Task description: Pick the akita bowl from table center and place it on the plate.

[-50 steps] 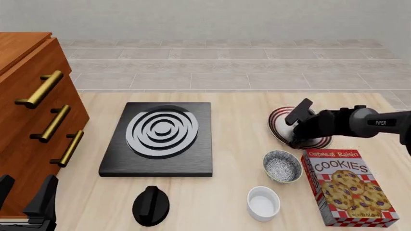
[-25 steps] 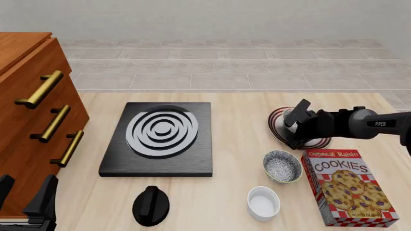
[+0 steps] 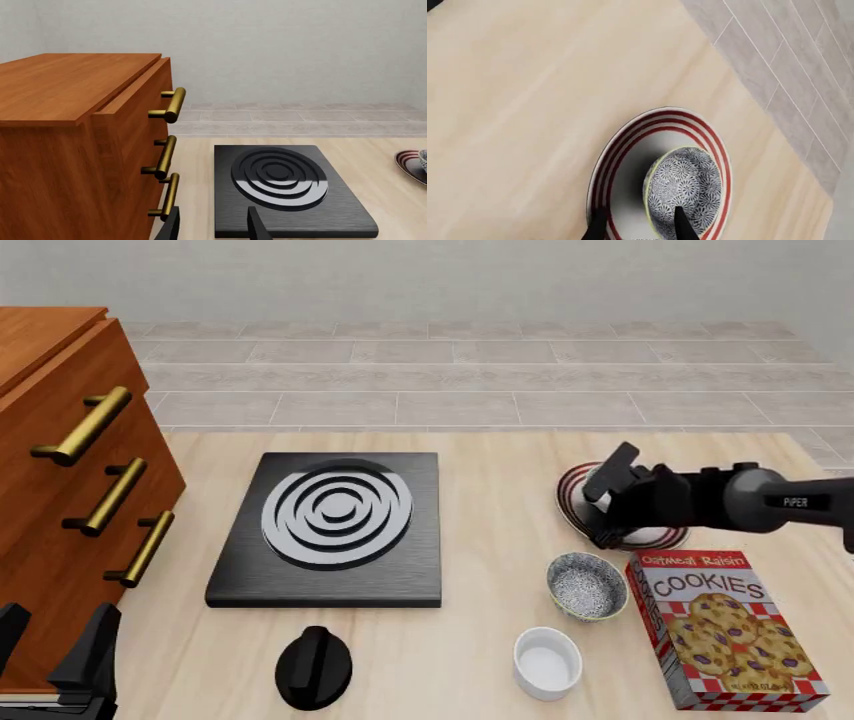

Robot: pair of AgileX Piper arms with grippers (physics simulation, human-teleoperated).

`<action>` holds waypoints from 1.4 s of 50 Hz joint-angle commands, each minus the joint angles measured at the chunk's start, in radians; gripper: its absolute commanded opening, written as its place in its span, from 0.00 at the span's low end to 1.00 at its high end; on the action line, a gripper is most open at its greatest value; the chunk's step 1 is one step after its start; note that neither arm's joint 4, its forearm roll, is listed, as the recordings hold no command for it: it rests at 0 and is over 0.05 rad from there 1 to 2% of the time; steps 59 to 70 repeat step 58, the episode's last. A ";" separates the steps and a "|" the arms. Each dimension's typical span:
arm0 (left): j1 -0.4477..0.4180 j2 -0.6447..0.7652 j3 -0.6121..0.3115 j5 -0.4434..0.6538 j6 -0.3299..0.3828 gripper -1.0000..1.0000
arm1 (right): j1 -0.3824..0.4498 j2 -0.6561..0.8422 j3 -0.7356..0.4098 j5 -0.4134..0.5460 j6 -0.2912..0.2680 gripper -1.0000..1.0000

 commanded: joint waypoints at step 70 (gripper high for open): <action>0.000 0.000 0.000 0.000 0.000 1.00 | 0.061 -0.952 0.615 -0.098 0.212 1.00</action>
